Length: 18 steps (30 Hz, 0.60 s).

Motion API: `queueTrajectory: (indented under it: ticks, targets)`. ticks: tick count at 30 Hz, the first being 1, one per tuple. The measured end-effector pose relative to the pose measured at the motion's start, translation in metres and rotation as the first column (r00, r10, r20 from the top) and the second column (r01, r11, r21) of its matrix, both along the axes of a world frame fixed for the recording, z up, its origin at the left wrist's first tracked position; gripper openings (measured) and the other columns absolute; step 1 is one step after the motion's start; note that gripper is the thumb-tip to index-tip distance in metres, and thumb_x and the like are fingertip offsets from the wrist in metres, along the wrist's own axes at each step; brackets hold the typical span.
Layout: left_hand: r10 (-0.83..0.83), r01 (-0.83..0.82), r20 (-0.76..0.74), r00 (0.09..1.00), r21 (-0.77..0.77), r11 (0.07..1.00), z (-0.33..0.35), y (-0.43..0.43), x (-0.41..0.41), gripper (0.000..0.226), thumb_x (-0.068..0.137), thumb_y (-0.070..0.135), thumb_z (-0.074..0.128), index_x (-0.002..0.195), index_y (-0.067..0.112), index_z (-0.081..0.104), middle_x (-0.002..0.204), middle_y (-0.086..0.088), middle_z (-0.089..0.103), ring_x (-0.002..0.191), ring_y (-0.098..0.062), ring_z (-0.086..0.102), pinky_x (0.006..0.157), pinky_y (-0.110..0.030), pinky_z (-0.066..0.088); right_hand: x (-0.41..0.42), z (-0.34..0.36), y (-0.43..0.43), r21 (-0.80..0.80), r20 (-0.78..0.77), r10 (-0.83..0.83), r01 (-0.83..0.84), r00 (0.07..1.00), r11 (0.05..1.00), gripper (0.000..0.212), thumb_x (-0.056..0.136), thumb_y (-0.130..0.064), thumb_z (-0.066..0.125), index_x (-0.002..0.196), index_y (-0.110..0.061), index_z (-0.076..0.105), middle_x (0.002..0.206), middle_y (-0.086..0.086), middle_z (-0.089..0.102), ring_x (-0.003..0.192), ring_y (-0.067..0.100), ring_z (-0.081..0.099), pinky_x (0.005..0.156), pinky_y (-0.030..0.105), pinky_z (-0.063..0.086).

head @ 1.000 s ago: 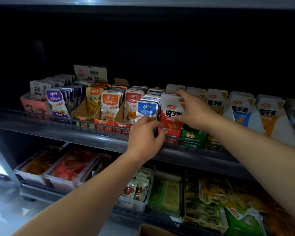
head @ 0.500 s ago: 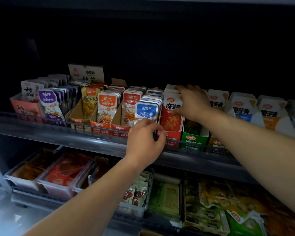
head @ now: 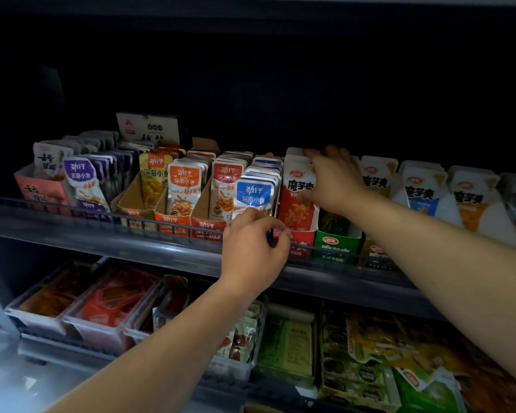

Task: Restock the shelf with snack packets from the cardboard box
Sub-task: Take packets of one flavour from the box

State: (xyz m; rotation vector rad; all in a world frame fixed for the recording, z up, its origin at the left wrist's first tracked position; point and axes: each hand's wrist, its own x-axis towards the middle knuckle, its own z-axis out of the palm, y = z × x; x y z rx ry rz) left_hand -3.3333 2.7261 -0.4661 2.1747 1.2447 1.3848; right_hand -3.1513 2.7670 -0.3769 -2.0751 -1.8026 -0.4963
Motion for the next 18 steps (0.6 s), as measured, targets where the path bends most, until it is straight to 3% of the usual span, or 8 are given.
queueTrajectory:
  ticks: [3, 7, 12, 16, 18]
  targets:
    - [0.02, -0.021, -0.025, 0.999, -0.016, 1.0, 0.002, -0.003, 0.001, 0.025, 0.094, 0.038, 0.068, 0.115, 0.027, 0.075, 0.108, 0.006, 0.061, 0.112, -0.018, 0.053, 0.102, -0.046, 0.045, 0.003, -0.002, -0.009, 0.018, -0.051, 0.055, -0.054, 0.997, 0.998, 0.1, 0.072, -0.044, 0.085, 0.154, -0.027, 0.03, 0.151, 0.009, 0.034, 0.138, 0.032, 0.031, 0.108, 0.042, 0.035]
    - [0.011, -0.012, -0.035, 0.999, -0.008, 1.0, 0.003, -0.006, 0.0, 0.033, 0.095, 0.037, 0.067, 0.125, 0.024, 0.07, 0.118, 0.004, 0.063, 0.117, -0.019, 0.054, 0.103, -0.044, 0.045, 0.005, -0.003, -0.026, 0.095, -0.091, 0.117, -0.109, 0.989, 0.989, 0.085, 0.079, -0.042, 0.08, 0.15, -0.024, 0.036, 0.15, 0.009, 0.036, 0.137, 0.031, 0.032, 0.108, 0.042, 0.037]
    - [-0.019, 0.019, 0.003, 1.0, 0.028, 0.999, 0.001, -0.016, -0.008, 0.029, 0.093, 0.04, 0.061, 0.115, 0.024, 0.071, 0.111, 0.008, 0.058, 0.112, -0.018, 0.055, 0.098, -0.045, 0.049, 0.001, -0.009, -0.076, 0.197, -0.139, 0.24, -0.211, 0.961, 0.957, 0.058, 0.088, -0.039, 0.072, 0.139, -0.02, 0.051, 0.134, 0.004, 0.047, 0.128, 0.021, 0.041, 0.101, 0.031, 0.038]
    - [-0.058, 0.061, 0.073, 0.996, -0.032, 0.998, -0.008, -0.036, -0.021, 0.006, 0.096, 0.03, 0.067, 0.097, 0.024, 0.067, 0.094, 0.011, 0.058, 0.089, -0.007, 0.056, 0.078, -0.027, 0.049, -0.005, -0.033, -0.141, 0.207, -0.207, 0.354, -0.313, 0.912, 0.927, 0.04, 0.092, -0.034, 0.068, 0.127, -0.017, 0.06, 0.114, -0.006, 0.052, 0.112, 0.015, 0.052, 0.096, 0.032, 0.046]
    - [-0.058, 0.066, 0.073, 0.996, -0.104, 0.992, -0.025, -0.048, -0.029, 0.009, 0.096, 0.032, 0.067, 0.091, 0.024, 0.066, 0.088, 0.01, 0.061, 0.082, -0.004, 0.058, 0.072, -0.027, 0.049, -0.009, -0.056, -0.171, 0.184, -0.257, 0.378, -0.339, 0.889, 0.923, 0.035, 0.092, -0.033, 0.068, 0.124, -0.018, 0.062, 0.108, -0.011, 0.052, 0.102, 0.012, 0.055, 0.087, 0.031, 0.049]
